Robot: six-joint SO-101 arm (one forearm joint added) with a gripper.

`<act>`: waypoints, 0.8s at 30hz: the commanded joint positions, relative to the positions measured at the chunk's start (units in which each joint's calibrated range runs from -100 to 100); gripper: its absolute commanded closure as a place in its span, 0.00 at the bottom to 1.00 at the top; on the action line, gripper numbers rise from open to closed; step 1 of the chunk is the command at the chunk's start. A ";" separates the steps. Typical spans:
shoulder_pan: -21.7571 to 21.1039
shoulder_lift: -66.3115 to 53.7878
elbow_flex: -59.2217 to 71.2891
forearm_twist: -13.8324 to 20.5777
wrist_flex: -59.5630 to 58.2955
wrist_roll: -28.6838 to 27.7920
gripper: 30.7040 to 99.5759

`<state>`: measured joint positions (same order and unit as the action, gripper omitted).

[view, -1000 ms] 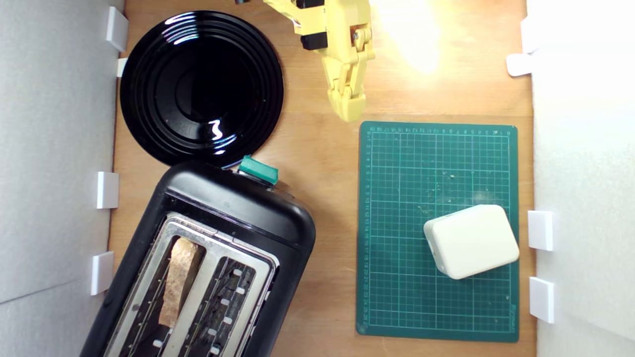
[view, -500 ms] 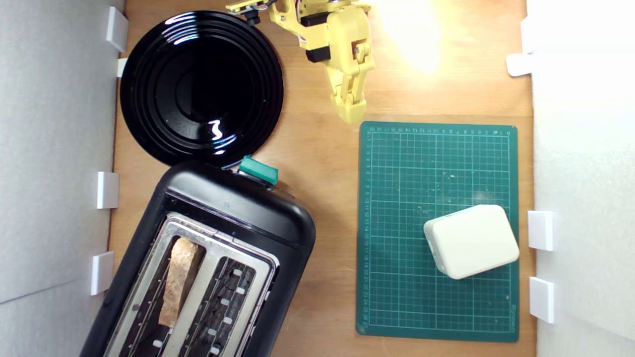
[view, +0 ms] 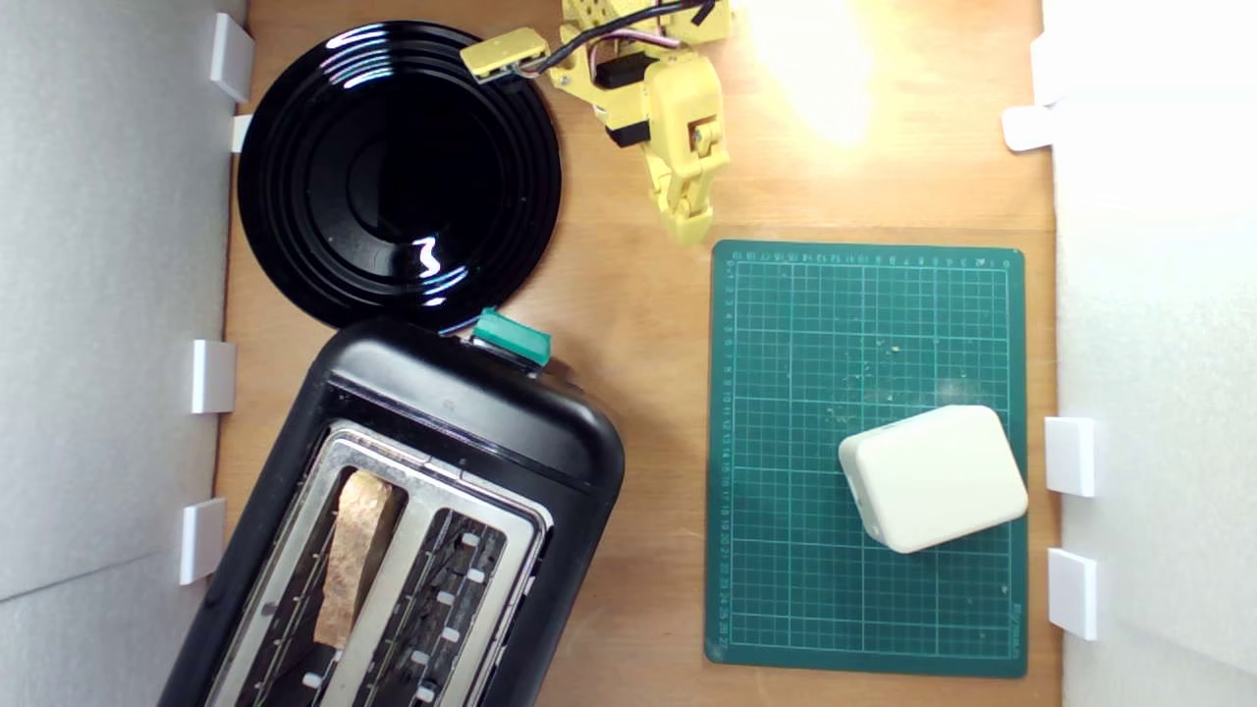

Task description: Pick bread and place in toaster

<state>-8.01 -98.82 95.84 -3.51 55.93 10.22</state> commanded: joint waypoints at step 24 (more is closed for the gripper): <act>-0.37 -0.18 -0.02 0.97 -1.41 0.37 0.81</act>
<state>-7.92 -98.82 96.30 -3.07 55.93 10.32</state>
